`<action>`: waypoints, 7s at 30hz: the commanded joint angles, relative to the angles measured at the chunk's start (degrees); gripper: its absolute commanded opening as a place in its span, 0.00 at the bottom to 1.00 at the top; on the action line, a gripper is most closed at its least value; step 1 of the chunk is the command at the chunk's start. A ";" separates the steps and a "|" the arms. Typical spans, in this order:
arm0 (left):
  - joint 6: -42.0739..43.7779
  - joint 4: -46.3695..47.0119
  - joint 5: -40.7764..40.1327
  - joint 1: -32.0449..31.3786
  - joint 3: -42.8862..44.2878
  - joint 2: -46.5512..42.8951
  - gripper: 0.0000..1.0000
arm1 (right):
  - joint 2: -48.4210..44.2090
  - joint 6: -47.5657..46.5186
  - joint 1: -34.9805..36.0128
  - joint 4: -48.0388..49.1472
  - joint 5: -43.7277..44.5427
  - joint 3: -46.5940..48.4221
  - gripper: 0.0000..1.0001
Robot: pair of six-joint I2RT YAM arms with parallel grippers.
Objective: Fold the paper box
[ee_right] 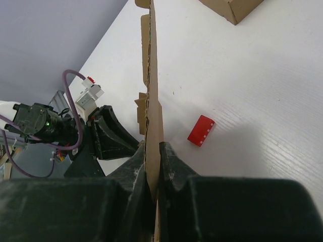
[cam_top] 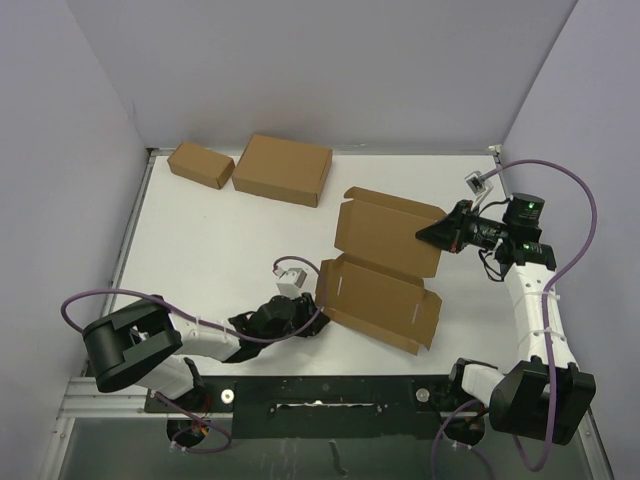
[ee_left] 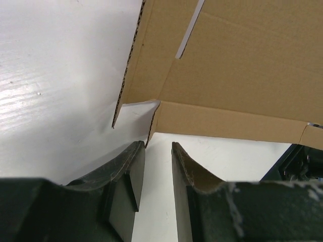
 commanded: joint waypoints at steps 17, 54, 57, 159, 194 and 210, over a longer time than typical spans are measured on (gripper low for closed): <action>7.49 3.16 7.19 -0.44 9.09 5.57 0.28 | -1.49 0.26 -0.25 2.61 -1.02 -0.51 0.00; 15.57 -19.82 -1.71 -14.84 24.51 -11.32 0.58 | -2.07 5.15 -1.81 4.81 -0.48 -0.14 0.00; 15.76 -20.42 -8.81 -19.35 29.74 -5.88 0.58 | -2.07 5.24 -1.90 4.90 -0.57 -0.29 0.00; -4.43 -48.98 -17.38 -18.23 50.43 22.62 0.35 | -2.52 5.33 -1.83 5.69 -1.19 -2.05 0.00; 18.76 -34.64 1.85 6.31 6.07 -49.51 0.98 | -3.50 -11.04 -1.56 -7.59 -11.16 12.74 0.00; 19.96 -22.78 17.27 18.27 4.58 -42.62 0.68 | -4.43 -18.70 -1.17 -17.25 -17.24 16.02 0.00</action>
